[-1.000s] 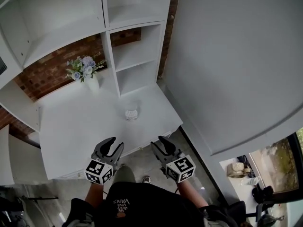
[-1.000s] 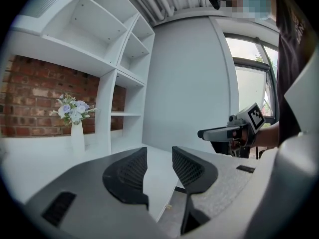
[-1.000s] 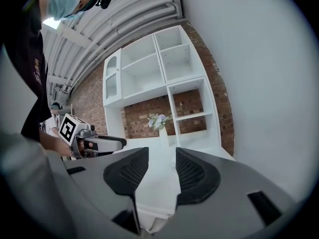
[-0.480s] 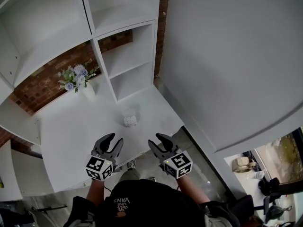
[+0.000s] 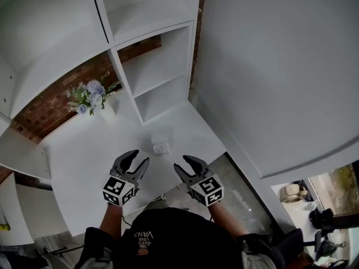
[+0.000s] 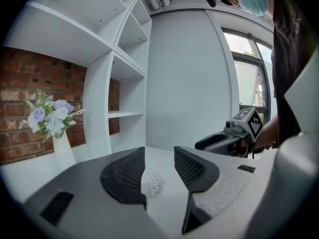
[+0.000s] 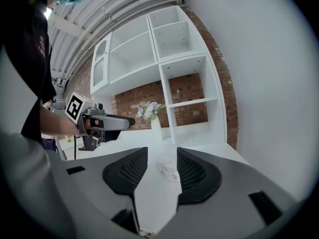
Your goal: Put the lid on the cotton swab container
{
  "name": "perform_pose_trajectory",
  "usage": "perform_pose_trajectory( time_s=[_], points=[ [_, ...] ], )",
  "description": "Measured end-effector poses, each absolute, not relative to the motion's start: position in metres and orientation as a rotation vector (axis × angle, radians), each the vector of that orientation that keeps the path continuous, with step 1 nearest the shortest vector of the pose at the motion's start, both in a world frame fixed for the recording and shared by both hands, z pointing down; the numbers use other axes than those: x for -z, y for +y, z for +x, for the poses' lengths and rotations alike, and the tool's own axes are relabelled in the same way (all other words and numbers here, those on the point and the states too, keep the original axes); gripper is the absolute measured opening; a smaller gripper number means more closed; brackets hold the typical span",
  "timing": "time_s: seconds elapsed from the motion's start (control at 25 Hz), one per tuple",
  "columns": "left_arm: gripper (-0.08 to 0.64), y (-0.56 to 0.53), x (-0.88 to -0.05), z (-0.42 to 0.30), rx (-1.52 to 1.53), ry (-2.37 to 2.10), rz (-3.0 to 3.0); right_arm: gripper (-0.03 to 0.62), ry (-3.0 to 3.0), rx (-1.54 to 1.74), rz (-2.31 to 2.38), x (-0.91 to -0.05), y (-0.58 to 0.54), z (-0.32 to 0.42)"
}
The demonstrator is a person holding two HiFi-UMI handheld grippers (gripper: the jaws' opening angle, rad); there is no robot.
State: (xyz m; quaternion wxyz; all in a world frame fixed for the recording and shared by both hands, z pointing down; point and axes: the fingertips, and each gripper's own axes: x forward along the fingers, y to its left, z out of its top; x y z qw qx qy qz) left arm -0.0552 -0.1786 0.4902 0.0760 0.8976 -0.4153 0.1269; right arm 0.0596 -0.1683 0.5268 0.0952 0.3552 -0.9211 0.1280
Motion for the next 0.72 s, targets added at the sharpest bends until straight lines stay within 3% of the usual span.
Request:
perform_pose_trajectory(
  time_s=[0.28, 0.72],
  points=[
    [0.214, -0.209, -0.509, -0.059, -0.473, -1.088, 2.735, 0.184, -2.646, -0.422, 1.014, -0.566, -0.196, 0.043],
    [0.237, -0.248, -0.550, -0.063, -0.642, -0.839, 2.781, 0.186, -2.530, -0.409, 0.902, -0.623, -0.227, 0.027]
  ],
)
